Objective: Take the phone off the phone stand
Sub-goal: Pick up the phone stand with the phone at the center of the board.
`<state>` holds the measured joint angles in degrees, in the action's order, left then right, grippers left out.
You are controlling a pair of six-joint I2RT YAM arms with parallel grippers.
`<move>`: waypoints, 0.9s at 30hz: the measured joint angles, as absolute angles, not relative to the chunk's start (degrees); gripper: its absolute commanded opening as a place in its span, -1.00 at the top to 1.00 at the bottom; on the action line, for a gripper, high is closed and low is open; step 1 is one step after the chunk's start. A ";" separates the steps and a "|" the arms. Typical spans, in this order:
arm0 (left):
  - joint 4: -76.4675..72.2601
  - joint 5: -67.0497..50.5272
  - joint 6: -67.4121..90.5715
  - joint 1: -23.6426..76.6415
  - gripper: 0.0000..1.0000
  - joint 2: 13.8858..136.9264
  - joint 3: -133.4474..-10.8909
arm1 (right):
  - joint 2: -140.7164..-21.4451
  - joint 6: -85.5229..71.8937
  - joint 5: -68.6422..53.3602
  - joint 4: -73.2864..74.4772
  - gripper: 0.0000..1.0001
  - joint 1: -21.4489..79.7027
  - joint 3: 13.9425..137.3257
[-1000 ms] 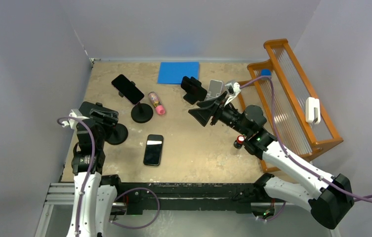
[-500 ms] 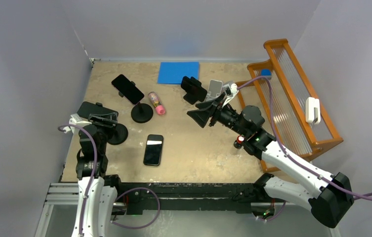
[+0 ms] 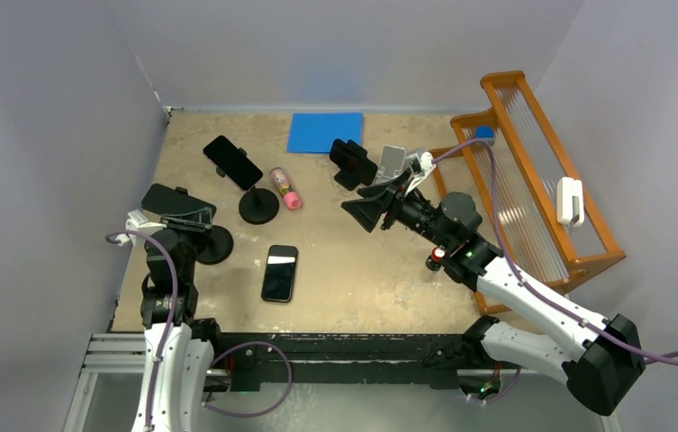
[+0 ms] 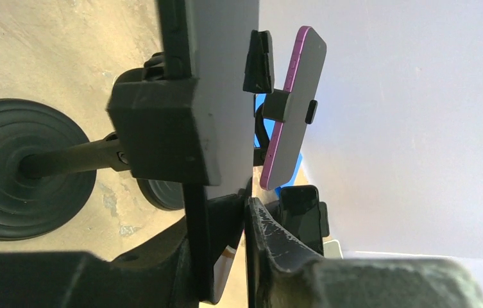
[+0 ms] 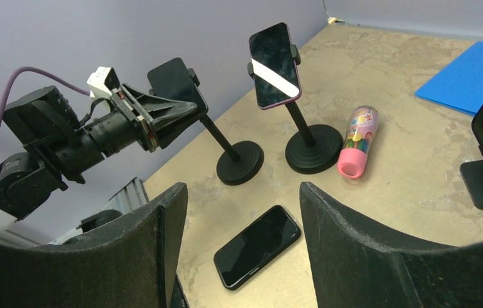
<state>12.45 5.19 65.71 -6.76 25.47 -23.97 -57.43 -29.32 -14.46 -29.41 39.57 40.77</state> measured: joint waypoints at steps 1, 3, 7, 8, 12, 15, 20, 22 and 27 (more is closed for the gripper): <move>12.43 5.19 65.87 -6.76 0.63 25.47 -23.77 | -57.43 -29.32 -14.46 -29.41 -0.34 39.64 40.75; 12.40 5.17 66.00 -6.76 0.69 25.47 -23.55 | -57.47 -29.32 -14.46 -29.41 -0.34 39.70 40.75; 12.16 5.13 66.00 -6.74 0.86 25.36 -23.55 | -57.69 -29.30 -14.46 -29.36 -0.34 39.75 40.77; 12.12 5.10 65.98 -6.76 0.91 25.36 -23.55 | -57.74 -29.30 -14.46 -29.26 -0.34 39.75 40.77; 12.19 5.10 65.63 -6.74 1.00 25.19 -23.55 | -57.74 -29.26 -14.44 -29.02 -0.34 39.75 40.77; 12.71 5.13 65.30 -6.74 1.00 24.86 -23.68 | -57.74 -29.23 -14.44 -29.02 -0.34 39.75 40.77; 15.55 5.08 63.61 -6.74 1.00 24.93 -26.09 | -57.80 -29.23 -14.46 -29.02 -0.34 39.75 40.77; 16.29 5.10 63.05 -6.76 1.00 25.12 -26.92 | -57.80 -29.23 -14.44 -29.02 -0.34 39.75 40.77; 19.90 5.17 61.23 -6.76 1.00 25.45 -30.15 | -57.80 -29.21 -14.44 -29.02 -0.34 39.77 40.77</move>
